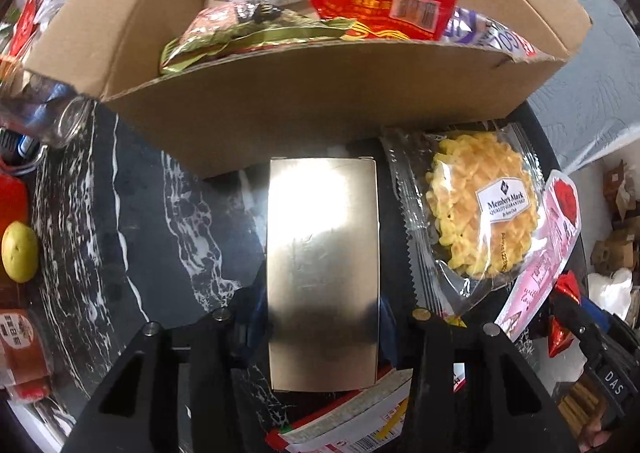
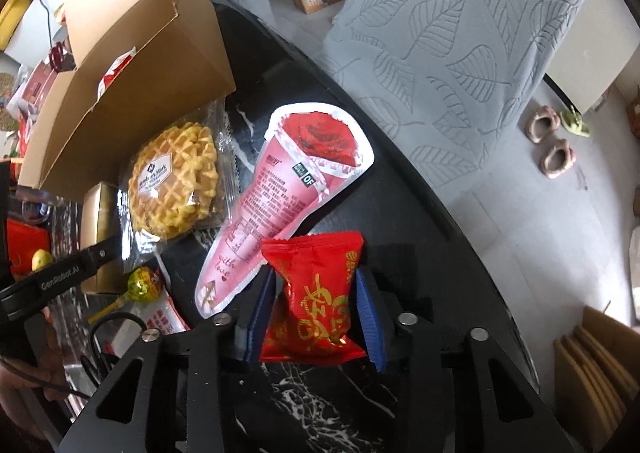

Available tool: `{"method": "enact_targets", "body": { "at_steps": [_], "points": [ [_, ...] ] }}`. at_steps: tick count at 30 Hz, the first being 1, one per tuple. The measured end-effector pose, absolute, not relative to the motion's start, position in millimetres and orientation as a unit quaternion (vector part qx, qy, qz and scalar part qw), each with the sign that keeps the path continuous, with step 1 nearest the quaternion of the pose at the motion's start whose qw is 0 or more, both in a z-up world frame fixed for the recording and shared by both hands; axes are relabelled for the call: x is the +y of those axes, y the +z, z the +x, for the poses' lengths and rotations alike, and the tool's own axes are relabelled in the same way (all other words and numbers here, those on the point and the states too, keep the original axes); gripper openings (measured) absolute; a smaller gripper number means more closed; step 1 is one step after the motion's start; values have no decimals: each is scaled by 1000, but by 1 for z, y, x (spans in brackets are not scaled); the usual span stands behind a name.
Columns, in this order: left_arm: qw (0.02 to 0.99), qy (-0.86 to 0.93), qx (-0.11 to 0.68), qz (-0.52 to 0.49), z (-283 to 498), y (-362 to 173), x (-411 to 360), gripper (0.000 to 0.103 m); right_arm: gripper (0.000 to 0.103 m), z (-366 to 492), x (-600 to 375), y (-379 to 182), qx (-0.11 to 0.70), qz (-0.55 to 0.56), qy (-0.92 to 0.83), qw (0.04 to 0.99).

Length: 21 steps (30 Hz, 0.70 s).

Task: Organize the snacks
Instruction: 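Grasp the gold rectangular box with the left tool while the right tool grasps the red packet, then carry the gold box and red packet over the open box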

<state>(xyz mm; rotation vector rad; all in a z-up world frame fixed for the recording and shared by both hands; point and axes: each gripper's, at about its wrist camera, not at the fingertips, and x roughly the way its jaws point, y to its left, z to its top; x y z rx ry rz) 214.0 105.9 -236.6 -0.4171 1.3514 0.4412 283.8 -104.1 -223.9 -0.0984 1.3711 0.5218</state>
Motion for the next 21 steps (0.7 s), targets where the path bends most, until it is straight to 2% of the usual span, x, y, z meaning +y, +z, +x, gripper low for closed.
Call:
{"method": "enact_targets", "body": {
  "at_steps": [3,21],
  "points": [
    [740,191,614,-195,220,-235,102,43,31,281,-103,-221,620,-50,243,744],
    [760,155,607,-175,174,-196,53,43,30,237,-116,-194,592,-49,279,754]
  ]
}}
